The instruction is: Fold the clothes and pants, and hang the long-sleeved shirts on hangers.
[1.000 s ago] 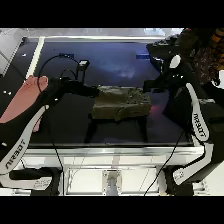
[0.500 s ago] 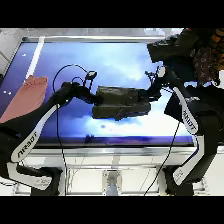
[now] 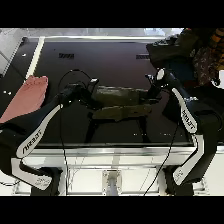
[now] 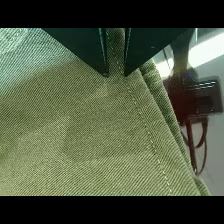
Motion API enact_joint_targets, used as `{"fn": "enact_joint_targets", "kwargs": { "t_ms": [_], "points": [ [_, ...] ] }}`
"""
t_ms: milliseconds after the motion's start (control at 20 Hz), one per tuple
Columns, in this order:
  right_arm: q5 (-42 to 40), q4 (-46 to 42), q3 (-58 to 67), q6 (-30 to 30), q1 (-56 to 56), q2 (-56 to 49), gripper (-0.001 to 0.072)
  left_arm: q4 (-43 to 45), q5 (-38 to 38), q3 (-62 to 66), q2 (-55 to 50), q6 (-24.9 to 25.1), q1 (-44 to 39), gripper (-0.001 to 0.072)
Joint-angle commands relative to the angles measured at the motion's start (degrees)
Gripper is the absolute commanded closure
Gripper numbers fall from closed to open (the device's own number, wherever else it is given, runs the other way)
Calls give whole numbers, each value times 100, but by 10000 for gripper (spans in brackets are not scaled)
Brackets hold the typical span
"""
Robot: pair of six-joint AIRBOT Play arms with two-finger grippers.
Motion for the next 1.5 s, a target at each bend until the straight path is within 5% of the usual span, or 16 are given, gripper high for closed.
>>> {"fn": "enact_joint_targets", "kwargs": {
  "t_ms": [0,150,300,350,700,1150,1450],
  "points": [
    [-15,424,-2,9,13,-9,164,15,52,-2,-13,2,-4,586],
    [-52,433,-2,9,116,-11,184,15,37,13,39,2,-2,442],
    [-92,448,-2,9,216,-11,645,17,-98,15,256,4,37,440],
    [-81,468,-2,9,225,-11,687,20,-144,15,361,4,66,440],
    [20,254,116,140,212,74,698,17,-195,15,1025,4,549,430],
    [52,-1552,852,852,210,538,699,15,-192,15,1239,4,907,430],
    [1187,-2820,1482,1475,70,789,699,13,-195,15,1239,26,907,430]
  ]
}}
